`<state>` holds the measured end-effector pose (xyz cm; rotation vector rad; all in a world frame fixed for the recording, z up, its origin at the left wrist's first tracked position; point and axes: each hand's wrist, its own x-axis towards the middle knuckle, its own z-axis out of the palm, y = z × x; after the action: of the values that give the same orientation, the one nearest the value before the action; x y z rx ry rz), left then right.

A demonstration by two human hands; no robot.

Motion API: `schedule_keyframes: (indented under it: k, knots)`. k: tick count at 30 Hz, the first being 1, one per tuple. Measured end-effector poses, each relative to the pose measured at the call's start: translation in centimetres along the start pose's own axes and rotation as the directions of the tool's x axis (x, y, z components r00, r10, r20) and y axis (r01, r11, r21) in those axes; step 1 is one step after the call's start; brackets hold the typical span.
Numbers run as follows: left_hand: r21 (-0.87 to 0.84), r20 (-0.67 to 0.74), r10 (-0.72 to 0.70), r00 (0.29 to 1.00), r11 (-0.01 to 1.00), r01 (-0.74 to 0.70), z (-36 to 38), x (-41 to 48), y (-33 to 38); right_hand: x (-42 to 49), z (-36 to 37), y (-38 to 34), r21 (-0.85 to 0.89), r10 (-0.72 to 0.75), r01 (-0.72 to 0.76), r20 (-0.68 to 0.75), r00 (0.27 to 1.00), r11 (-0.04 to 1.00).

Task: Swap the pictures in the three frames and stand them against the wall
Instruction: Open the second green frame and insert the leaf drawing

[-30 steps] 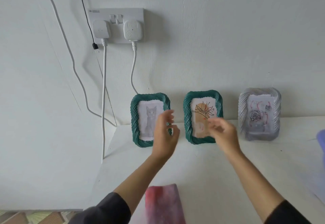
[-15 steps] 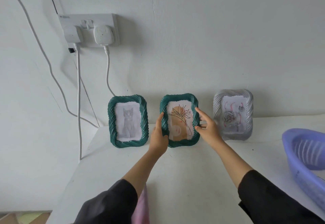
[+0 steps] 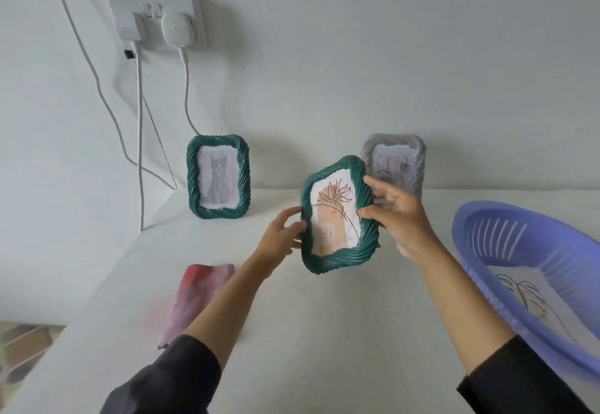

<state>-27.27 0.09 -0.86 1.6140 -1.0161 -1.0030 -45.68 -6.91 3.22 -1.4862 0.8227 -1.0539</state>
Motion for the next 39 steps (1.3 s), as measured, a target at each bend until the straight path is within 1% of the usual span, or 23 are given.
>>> schedule_keyframes:
  k: [2, 4, 7, 9, 10, 12, 14, 16, 18, 19, 20, 21, 23, 24, 25, 26, 27, 28, 29, 30, 32, 35, 39]
  knots:
    - [0.02, 0.098, -0.076, 0.992, 0.997, 0.074, 1.5, -1.6, 0.4, -1.4, -0.2, -1.9, -0.061, -0.003, 0.005, 0.034, 0.999, 0.998]
    - [0.018, 0.126, -0.084, 0.988, 0.996, 0.082, 2.9, -2.7, 1.0, -2.5, -0.3, -3.2, -0.262, -0.007, 0.023, 0.065, 0.998, 0.965]
    - [-0.171, 0.063, -0.042, 0.997, 0.984, 0.053, 4.4, -3.8, 2.3, -4.0, 0.3, -3.6, -0.567, 0.017, 0.06, 0.13, 0.991, 0.821]
    - [-0.273, 0.035, -0.042, 0.999, 0.961, 0.05, 5.0, -4.4, 2.9, -4.8, 1.1, -3.4, -0.637, 0.059, 0.076, 0.188, 0.98, 0.767]
    - [-0.295, 0.028, -0.052, 0.998, 0.954, 0.059, 5.1, -4.6, 3.1, -5.2, 1.6, -3.4, -0.626, 0.071, 0.09, 0.226, 0.972, 0.775]
    - [-0.35, 0.014, -0.076, 0.997, 0.934, 0.076, 5.1, -4.9, 3.0, -5.7, 2.4, -3.2, -0.54, 0.1, 0.099, 0.328, 0.939, 0.836]
    - [-0.394, -0.023, -0.096, 0.995, 0.915, 0.08, 4.7, -5.0, 2.6, -5.9, 2.5, -3.1, -0.416, 0.147, 0.026, 0.378, 0.914, 0.909]
    - [-0.368, -0.066, -0.106, 0.992, 0.927, 0.074, 4.1, -4.9, 1.9, -5.8, 1.9, -2.9, -0.363, 0.161, -0.028, 0.342, 0.926, 0.931]
    - [-0.279, -0.084, -0.082, 0.993, 0.959, 0.055, 3.9, -4.7, 1.0, -5.8, 1.3, -2.8, -0.35, 0.135, -0.034, 0.27, 0.953, 0.936]
    - [-0.215, -0.085, -0.063, 0.994, 0.976, 0.043, 3.8, -4.6, 0.6, -5.9, 1.0, -2.8, -0.305, 0.142, -0.06, 0.254, 0.957, 0.95]
    - [-0.148, -0.085, -0.047, 0.995, 0.988, 0.034, 3.8, -4.5, 0.3, -6.0, 0.7, -2.9, -0.21, 0.166, -0.111, 0.264, 0.95, 0.971]
    - [-0.085, -0.093, -0.039, 0.995, 0.996, 0.031, 3.9, -4.3, -0.1, -6.0, 0.5, -3.0, -0.057, 0.202, -0.194, 0.296, 0.933, 0.979]
    - [0.038, -0.136, -0.045, 0.99, 0.998, 0.051, 3.0, -4.9, -1.3, -7.0, 0.9, -3.3, 0.25, 0.247, -0.348, 0.361, 0.899, 0.903]
    - [0.104, -0.15, -0.042, 0.988, 0.993, 0.058, 3.1, -4.7, -1.9, -7.0, 0.5, -3.2, 0.308, 0.257, -0.374, 0.359, 0.897, 0.875]
    - [0.171, -0.156, -0.04, 0.987, 0.983, 0.066, 3.1, -4.7, -2.5, -7.0, 0.1, -2.9, 0.276, 0.269, -0.366, 0.333, 0.904, 0.889]
    - [0.235, -0.155, -0.04, 0.987, 0.969, 0.076, 3.1, -4.7, -3.1, -7.1, -0.2, -2.3, 0.143, 0.281, -0.332, 0.293, 0.914, 0.932]
    - [0.293, -0.152, -0.034, 0.988, 0.953, 0.077, 3.1, -4.7, -3.6, -7.2, -0.5, -1.4, -0.069, 0.292, -0.284, 0.251, 0.923, 0.956]
    - [0.34, -0.148, -0.018, 0.989, 0.938, 0.068, 3.0, -4.7, -4.0, -7.3, -0.6, -0.4, -0.278, 0.302, -0.237, 0.219, 0.928, 0.931]
    - [0.377, -0.147, 0.006, 0.989, 0.925, 0.05, 3.0, -4.7, -4.4, -7.5, -0.5, 0.8, -0.425, 0.312, -0.201, 0.211, 0.926, 0.883]
    - [0.402, -0.151, 0.036, 0.988, 0.915, 0.029, 3.0, -4.7, -4.6, -7.7, -0.3, 2.0, -0.512, 0.328, -0.177, 0.221, 0.918, 0.841]
    - [0.441, -0.162, 0.082, 0.983, 0.898, -0.002, 2.9, -4.7, -4.9, -8.3, 0.2, 4.2, -0.628, 0.344, -0.124, 0.242, 0.907, 0.768]
    - [0.512, -0.16, 0.104, 0.982, 0.859, -0.008, 3.0, -4.5, -5.1, -8.9, 0.4, 5.8, -0.723, 0.302, -0.053, 0.219, 0.928, 0.689]
    - [0.58, -0.174, 0.086, 0.981, 0.814, 0.032, 3.0, -3.7, -5.3, -8.9, 0.1, 6.6, -0.722, 0.269, -0.024, 0.226, 0.936, 0.692]
